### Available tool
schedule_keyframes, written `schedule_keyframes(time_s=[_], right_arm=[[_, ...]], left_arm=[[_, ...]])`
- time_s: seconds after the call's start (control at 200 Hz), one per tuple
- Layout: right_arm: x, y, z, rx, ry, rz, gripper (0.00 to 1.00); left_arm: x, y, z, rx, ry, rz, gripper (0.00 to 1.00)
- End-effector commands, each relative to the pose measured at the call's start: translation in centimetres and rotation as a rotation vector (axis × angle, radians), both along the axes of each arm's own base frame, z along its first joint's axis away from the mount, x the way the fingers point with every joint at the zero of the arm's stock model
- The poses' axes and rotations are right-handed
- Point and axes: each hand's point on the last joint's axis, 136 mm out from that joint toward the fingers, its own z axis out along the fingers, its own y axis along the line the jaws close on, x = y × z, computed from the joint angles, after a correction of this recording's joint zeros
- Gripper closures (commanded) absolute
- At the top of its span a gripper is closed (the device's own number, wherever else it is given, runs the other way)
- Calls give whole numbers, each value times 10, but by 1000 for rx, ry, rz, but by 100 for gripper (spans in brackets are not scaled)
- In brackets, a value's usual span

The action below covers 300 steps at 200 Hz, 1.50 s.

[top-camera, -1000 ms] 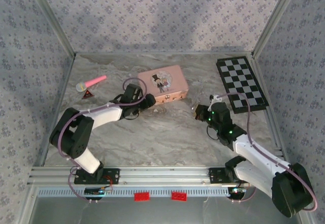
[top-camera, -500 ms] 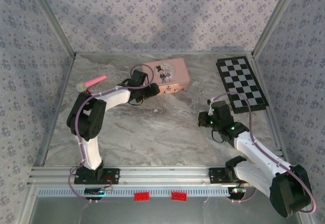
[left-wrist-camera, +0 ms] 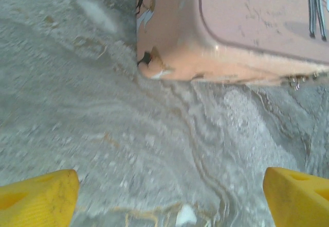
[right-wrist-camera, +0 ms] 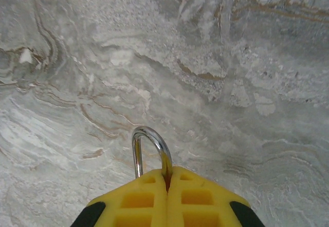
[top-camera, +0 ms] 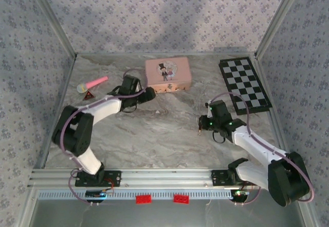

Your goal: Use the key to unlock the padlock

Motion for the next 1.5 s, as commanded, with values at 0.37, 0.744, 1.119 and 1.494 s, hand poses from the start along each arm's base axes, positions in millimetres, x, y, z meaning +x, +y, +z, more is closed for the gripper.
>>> schedule_keyframes(time_s=[0.37,0.744,1.119,1.494], right_arm=[[23,30,-8,-26,29,81,100],[39,41,-25,-50,78,76,100],[42,41,-42,-72,137,56,100],[43,40,-35,-89,121,58,90]], left_arm=[[-54,44,20,52,-179,3,4],[-73,60,21,69,-211,16,0],[-97,80,30,110,-314,10,0],[-104,95,36,149,-364,42,0]])
